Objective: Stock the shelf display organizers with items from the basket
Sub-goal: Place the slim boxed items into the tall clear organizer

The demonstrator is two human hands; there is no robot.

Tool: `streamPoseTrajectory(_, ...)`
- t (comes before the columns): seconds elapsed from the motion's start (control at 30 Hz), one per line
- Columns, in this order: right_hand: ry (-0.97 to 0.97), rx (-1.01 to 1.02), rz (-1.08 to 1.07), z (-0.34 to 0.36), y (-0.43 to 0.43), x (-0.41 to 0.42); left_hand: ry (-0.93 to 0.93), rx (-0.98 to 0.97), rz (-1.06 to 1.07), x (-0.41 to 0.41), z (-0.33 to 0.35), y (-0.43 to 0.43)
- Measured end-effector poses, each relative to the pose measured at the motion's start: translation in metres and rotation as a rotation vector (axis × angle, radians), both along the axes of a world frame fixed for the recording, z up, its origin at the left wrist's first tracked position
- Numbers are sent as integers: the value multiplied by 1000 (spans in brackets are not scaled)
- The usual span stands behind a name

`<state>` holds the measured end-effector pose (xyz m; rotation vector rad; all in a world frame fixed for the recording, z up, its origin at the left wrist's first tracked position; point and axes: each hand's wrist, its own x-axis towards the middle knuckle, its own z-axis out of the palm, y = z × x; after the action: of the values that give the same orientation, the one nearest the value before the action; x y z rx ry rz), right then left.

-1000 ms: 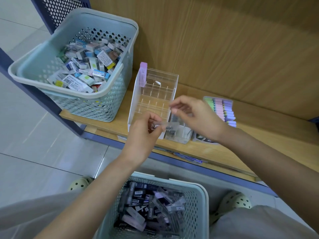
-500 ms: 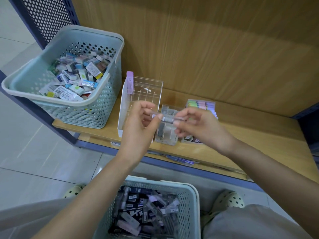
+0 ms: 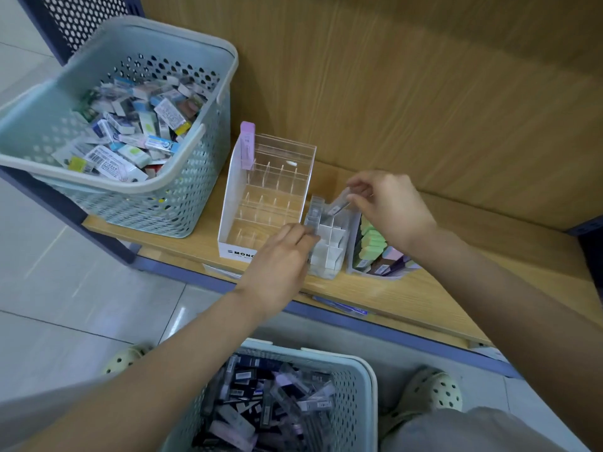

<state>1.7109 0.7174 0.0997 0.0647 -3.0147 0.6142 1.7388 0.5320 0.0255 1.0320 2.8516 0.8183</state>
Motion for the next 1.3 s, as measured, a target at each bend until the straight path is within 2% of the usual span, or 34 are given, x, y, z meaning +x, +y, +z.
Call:
streamPoseTrajectory(0.17, -78, 110, 25, -15, -7, -16, 55, -72, -36, 2, -13, -4)
streamPoseTrajectory(0.3, -40, 7, -3, -19, -12, -25, 38, -76, -30, 3, -13, -4)
streamPoseTrajectory(0.4, -104, 23, 5, -26, -14, -28, 23, -89, -30, 3, -12, -3)
streamPoseTrajectory(0.53, -141, 128, -13, -35, -13, -30, 19, -116, -33, 3, -10, -4)
streamPoseTrajectory(0.67, -106, 328, 51, -38, -22, -25, 14, -148, -32, 5, -8, -4)
streamPoseTrajectory(0.87, -79, 530, 82, -33, -32, -11, 40, -308, -52, 7, 1, -2)
streamPoseTrajectory(0.93, -48, 492, 76, -34, -34, 1, 47, -340, -47, 9, 7, -2)
streamPoseTrajectory(1.07, 294, 288, 131, -39, -36, 47, 221, -230, -9, 28, 11, -14)
streamPoseTrajectory(1.13, 394, 208, 184, -46, -36, 79, 272, -153, -22, 46, 3, -28)
streamPoseTrajectory(1.23, 374, 196, 325, -68, -41, 128, 194, -188, -59, 81, -19, -50)
streamPoseTrajectory(1.3, 233, 209, 409, -94, -46, 153, 87, -227, -54, 104, -40, -65)
